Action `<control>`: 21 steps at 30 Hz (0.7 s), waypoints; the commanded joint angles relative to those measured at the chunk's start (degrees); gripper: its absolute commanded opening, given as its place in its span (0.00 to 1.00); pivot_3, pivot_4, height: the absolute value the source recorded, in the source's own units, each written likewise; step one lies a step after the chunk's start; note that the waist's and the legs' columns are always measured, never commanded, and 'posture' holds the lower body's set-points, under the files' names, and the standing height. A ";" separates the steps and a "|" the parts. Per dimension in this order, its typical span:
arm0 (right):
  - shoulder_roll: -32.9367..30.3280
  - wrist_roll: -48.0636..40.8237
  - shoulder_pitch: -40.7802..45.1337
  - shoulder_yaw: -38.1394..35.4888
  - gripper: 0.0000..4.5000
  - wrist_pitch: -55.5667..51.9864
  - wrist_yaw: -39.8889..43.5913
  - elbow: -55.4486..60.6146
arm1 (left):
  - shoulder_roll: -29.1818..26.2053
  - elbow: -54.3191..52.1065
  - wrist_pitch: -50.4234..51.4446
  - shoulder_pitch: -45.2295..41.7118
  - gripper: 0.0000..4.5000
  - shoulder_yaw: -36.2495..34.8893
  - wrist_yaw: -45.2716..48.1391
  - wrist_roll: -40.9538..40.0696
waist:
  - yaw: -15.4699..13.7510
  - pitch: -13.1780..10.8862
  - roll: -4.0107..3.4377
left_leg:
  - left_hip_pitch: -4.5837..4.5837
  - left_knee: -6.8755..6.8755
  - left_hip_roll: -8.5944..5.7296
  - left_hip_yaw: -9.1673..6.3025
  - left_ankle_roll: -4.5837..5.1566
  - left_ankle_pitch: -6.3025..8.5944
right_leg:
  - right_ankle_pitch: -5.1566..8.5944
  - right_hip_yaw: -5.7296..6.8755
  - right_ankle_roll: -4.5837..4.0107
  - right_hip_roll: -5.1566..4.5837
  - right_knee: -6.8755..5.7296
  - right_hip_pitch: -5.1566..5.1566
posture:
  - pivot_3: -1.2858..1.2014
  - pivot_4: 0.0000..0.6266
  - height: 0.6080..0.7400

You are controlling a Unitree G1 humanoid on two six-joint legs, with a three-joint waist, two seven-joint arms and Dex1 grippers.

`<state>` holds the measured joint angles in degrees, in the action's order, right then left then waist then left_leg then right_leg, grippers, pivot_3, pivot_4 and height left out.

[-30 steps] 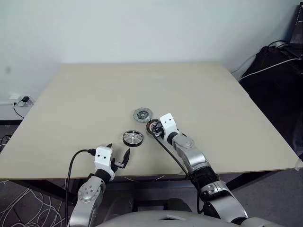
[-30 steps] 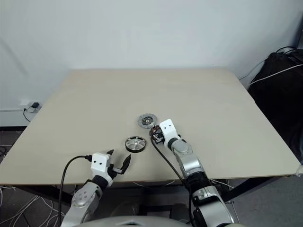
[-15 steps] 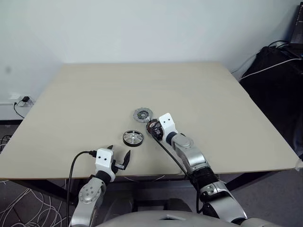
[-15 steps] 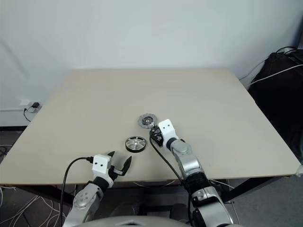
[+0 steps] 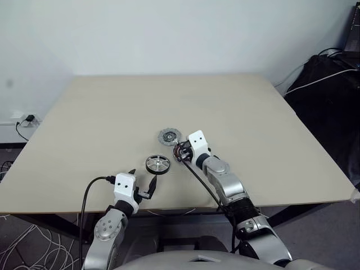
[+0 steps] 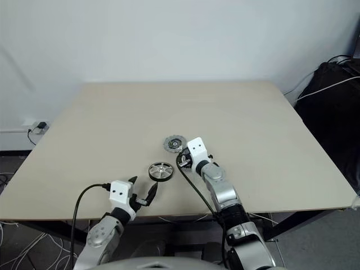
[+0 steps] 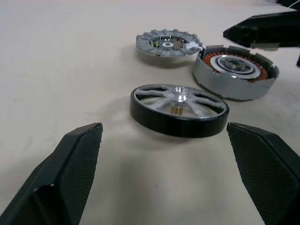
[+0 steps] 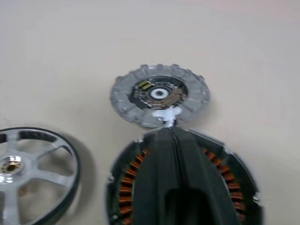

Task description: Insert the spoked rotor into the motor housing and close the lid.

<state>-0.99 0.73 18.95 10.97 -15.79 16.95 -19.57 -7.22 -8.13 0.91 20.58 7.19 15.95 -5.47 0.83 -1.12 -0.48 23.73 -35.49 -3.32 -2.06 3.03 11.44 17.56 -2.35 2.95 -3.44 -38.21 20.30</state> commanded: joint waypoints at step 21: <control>-0.04 2.10 1.65 0.52 0.01 -2.00 -2.25 -1.99 | -0.30 0.00 -1.74 -0.85 1.00 -0.87 0.07 -0.33 | 0.01 -0.01 -0.01 | -0.01 0.01 0.00 0.00 -0.01 0.00 | 0.00 0.01 -0.01 0.01 0.00 0.01 | 0.52 0.00 1.00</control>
<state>-0.92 3.13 19.60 12.73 -17.98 14.96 -22.56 -7.40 -7.43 0.63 20.44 6.62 15.70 -5.57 0.85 -1.13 -0.50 23.73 -35.47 -3.32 -2.06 3.02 11.43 17.57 -2.34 2.95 -3.43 -38.20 20.31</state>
